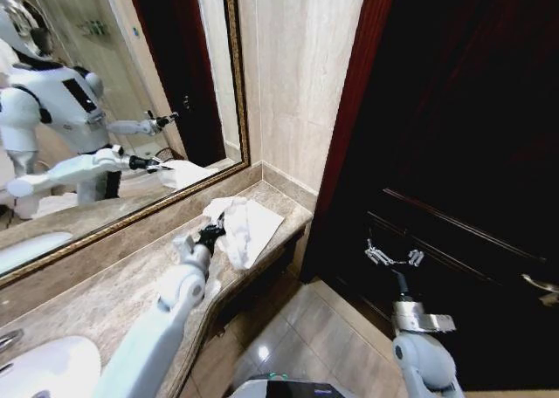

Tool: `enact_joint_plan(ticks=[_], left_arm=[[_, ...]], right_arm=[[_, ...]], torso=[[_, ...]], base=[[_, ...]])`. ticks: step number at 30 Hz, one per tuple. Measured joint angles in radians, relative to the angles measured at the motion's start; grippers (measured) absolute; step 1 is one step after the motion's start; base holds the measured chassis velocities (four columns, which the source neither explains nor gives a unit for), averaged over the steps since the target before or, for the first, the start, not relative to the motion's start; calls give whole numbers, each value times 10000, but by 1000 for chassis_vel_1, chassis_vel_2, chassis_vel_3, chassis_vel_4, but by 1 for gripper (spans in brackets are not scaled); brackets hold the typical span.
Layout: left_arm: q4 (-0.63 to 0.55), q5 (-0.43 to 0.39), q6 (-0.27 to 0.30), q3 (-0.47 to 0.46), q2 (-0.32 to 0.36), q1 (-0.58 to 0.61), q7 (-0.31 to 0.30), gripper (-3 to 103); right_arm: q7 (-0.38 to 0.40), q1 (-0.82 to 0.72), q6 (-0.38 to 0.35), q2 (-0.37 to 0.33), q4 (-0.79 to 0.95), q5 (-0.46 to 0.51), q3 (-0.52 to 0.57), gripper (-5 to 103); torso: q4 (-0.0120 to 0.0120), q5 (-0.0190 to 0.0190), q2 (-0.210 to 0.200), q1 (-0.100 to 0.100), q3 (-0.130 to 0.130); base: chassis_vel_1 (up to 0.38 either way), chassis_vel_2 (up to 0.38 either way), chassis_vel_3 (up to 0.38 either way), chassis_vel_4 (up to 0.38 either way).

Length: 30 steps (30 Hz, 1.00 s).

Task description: Discard the used towel into the hamper.

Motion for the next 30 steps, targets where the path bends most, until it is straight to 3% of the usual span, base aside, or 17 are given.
enact_joint_plan(ticks=[3,6,7,11,20,25,30], left_arm=[[-394,215,-61,-131,-211,382,69,2],[-1467,1285,-393,-455,-1008,1785,386,2],[-1467,1285,-393,-455,-1008,1785,386,2],[-1691,2724,-1206,-457,-1828,3163,840,2],[-2004,3454,-1498,-684,-2110,3696,934,2],[-2042,4647,-1966,-377,-2678,4112,1018,2],[-1893,5272,-2292,-244,-2829,4310,1236,2]], right_arm=[[31,35,-37,-12,6,0,-33,100],[150,135,-137,-52,95,21,-99,100],[150,135,-137,-52,95,21,-99,100],[199,124,-166,-70,170,74,-112,100],[214,31,-128,-52,248,168,-82,100],[183,-122,-31,105,365,214,17,100],[188,-192,-20,85,498,331,182,100]], torso=[[-1,1,0,0,0],[-1,2,0,0,0],[-1,2,0,0,0],[1,1,1,-1,0],[-2,2,0,1,1],[-1,2,0,0,1],[0,1,0,0,1]], base=[[0,0,0,0],[0,0,0,0],[0,0,0,0],[0,0,0,0],[0,0,0,0],[0,0,0,0],[-10,-12,-21,-16]])
